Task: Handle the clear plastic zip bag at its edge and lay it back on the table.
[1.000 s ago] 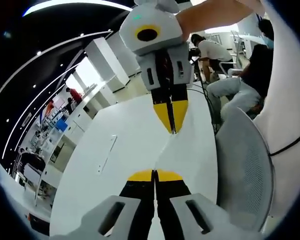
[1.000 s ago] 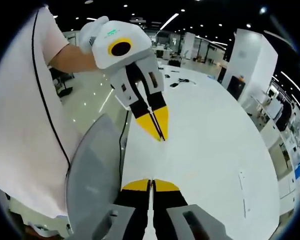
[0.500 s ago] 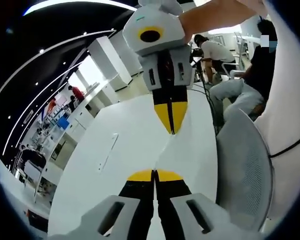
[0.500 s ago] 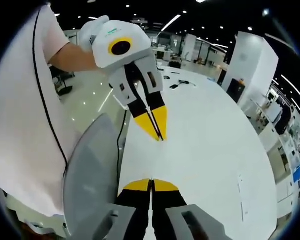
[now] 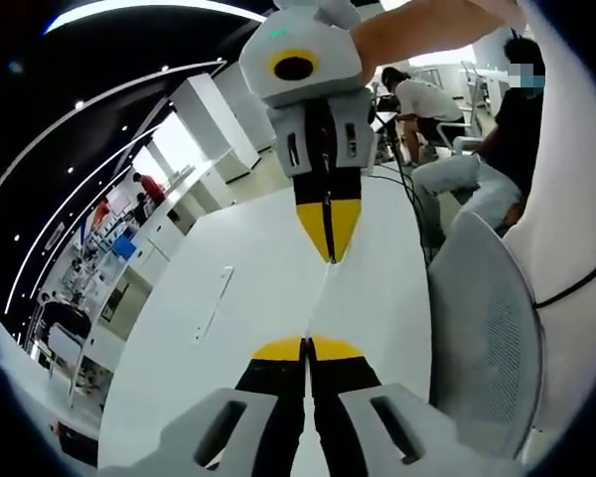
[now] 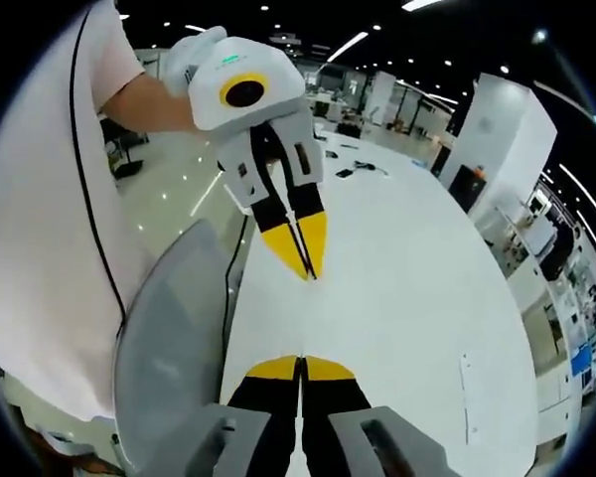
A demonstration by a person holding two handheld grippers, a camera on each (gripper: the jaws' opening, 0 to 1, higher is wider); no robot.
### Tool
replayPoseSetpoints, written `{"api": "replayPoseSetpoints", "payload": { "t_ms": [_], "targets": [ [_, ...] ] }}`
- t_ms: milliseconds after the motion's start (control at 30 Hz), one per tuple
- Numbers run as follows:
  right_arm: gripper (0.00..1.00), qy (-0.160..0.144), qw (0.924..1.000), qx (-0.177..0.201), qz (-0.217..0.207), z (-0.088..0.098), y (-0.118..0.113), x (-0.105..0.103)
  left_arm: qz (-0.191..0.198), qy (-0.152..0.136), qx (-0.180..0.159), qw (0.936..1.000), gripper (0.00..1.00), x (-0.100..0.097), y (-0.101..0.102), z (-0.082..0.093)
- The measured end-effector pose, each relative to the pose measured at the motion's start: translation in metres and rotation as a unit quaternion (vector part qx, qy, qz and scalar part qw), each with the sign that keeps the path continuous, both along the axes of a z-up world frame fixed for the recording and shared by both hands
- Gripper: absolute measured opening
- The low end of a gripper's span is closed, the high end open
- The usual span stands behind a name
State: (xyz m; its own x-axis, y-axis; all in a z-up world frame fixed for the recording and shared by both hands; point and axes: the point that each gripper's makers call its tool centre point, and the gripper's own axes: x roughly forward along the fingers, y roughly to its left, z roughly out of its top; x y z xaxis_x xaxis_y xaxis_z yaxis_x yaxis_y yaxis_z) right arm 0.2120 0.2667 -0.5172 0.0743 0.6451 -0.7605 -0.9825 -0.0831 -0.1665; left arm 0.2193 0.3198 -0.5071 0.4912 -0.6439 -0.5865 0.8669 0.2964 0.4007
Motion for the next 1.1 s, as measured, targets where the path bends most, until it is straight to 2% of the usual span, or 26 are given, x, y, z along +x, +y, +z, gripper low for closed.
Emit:
{"api": "replayPoseSetpoints", "payload": {
  "t_ms": [233, 367, 633, 767, 1100],
  "targets": [
    [0.0, -0.015, 0.9999, -0.005, 0.002, 0.001, -0.002, 0.004, -0.005, -0.006, -0.002, 1.0, 0.0, 0.001, -0.001, 0.002],
    [0.0, -0.022, 0.9997, -0.006, 0.004, 0.001, -0.003, 0.004, -0.007, -0.007, 0.0, 0.9999, 0.08, 0.001, -0.003, 0.002],
    [0.0, -0.031, 0.9994, -0.014, 0.008, -0.001, -0.001, 0.005, -0.026, -0.023, -0.003, 0.9994, 0.12, -0.005, -0.019, 0.011],
    [0.0, -0.033, 0.9993, -0.016, 0.009, -0.001, 0.002, 0.003, -0.049, -0.024, -0.001, 0.9985, 0.11, -0.011, -0.031, 0.014],
    [0.0, -0.04, 0.9989, -0.017, 0.017, 0.001, 0.008, 0.002, -0.084, -0.03, 0.016, 0.9959, 0.1, -0.02, -0.049, 0.011]
  ]
}}
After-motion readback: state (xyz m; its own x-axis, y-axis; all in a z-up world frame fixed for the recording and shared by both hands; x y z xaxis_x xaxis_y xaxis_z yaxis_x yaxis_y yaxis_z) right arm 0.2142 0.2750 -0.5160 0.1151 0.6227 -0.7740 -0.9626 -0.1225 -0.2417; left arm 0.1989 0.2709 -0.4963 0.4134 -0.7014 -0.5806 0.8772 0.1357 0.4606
